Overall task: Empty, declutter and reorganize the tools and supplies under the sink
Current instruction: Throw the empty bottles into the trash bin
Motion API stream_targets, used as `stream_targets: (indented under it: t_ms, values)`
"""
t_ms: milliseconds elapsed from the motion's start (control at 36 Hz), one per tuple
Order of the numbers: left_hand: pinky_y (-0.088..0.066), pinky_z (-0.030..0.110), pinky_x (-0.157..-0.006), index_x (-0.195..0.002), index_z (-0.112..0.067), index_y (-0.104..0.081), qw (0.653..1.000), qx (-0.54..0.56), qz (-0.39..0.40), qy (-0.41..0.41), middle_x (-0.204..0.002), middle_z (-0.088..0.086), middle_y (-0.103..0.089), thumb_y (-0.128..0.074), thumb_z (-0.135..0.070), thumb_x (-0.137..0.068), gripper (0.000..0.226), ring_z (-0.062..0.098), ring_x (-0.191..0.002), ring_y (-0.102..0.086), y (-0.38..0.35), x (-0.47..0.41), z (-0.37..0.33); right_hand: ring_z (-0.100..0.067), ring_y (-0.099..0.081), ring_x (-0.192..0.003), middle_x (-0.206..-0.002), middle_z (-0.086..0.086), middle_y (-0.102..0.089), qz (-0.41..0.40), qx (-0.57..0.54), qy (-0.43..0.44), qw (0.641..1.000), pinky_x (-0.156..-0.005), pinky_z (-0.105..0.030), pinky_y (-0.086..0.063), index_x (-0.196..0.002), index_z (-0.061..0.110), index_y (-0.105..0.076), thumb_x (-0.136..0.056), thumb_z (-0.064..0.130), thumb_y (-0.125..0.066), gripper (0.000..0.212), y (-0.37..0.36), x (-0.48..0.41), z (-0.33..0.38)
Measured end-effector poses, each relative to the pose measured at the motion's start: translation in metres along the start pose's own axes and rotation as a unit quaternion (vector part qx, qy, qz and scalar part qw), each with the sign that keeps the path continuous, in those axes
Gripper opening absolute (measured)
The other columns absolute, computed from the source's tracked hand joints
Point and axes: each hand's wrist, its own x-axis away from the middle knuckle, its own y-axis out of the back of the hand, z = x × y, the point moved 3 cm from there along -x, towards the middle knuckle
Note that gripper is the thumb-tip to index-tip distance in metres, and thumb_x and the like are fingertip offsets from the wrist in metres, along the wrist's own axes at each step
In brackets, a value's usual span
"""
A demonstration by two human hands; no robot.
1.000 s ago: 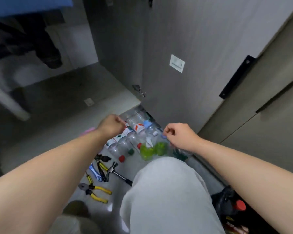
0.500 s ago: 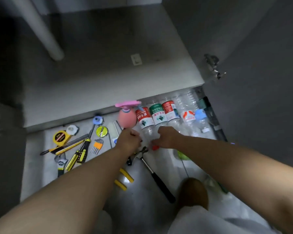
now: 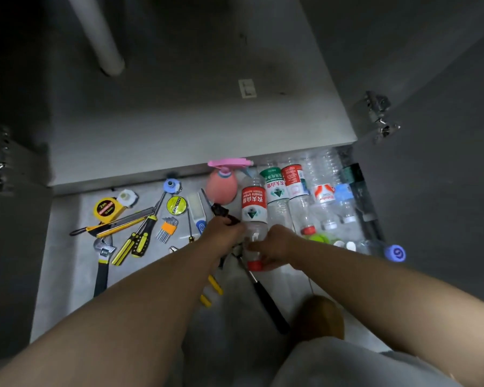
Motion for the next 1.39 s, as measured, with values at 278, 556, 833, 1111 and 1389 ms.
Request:
stream_targets:
  t_ms: [278, 556, 833, 1111, 1389]
  values:
    - [-0.059, 0.048, -0.091, -0.128, -0.014, -0.059, 0.996, 0.065, 0.041, 0.042, -0.115, 0.009, -0.072, -0.086, -0.037, -0.078, 0.061, 0.027, -0.099, -0.072, -0.028, 0.005, 0.007, -0.02, -0.076, -0.093, -0.093, -0.004, -0.079, 0.167, -0.021, 0.061, 0.984, -0.085, -0.04, -0.062, -0.1, 0.014, -0.068, -0.084, 0.03, -0.078, 0.024, 0.005, 0.044, -0.016]
    - [-0.056, 0.053, -0.096, -0.125, -0.01, -0.061, 0.996, 0.038, 0.026, 0.071, -0.116, 0.016, -0.071, -0.084, -0.027, -0.082, 0.052, 0.034, -0.106, -0.069, -0.009, -0.004, 0.03, -0.034, -0.055, -0.117, -0.133, -0.014, -0.046, -0.221, 0.226, 0.155, 0.936, -0.094, -0.048, -0.055, -0.135, 0.013, -0.039, -0.081, 0.031, -0.079, 0.069, 0.051, -0.014, 0.008]
    - [-0.056, 0.054, -0.097, -0.126, -0.01, -0.06, 0.991, 0.044, 0.065, 0.112, -0.114, 0.016, -0.072, -0.081, -0.038, -0.083, 0.056, 0.034, -0.105, -0.07, 0.004, -0.003, 0.04, -0.036, -0.063, -0.112, -0.13, -0.014, -0.055, -0.244, 0.173, 0.064, 0.952, -0.09, -0.051, -0.057, -0.145, 0.018, -0.025, -0.082, 0.034, -0.079, 0.085, 0.027, -0.053, 0.022]
    - [-0.053, 0.038, -0.075, -0.135, -0.002, -0.055, 0.979, 0.11, 0.138, 0.105, -0.121, 0.024, -0.068, -0.064, -0.046, -0.097, 0.059, 0.031, -0.09, -0.064, -0.006, 0.032, 0.004, -0.036, -0.057, -0.118, -0.136, -0.016, -0.051, -0.183, -0.011, 0.034, 0.982, -0.076, -0.044, -0.061, -0.157, 0.008, 0.005, -0.087, 0.044, -0.07, 0.109, 0.044, 0.025, 0.021]
    - [-0.059, 0.036, -0.065, -0.117, -0.007, -0.057, 0.974, -0.045, 0.22, -0.029, -0.074, 0.009, -0.066, -0.068, -0.017, -0.094, 0.028, 0.02, -0.062, -0.064, -0.024, 0.139, -0.094, -0.025, -0.064, -0.076, -0.097, -0.006, -0.056, -0.29, -0.098, 0.085, 0.948, -0.051, -0.026, -0.048, -0.132, 0.01, -0.034, -0.084, 0.043, -0.066, 0.066, 0.139, 0.205, -0.012]
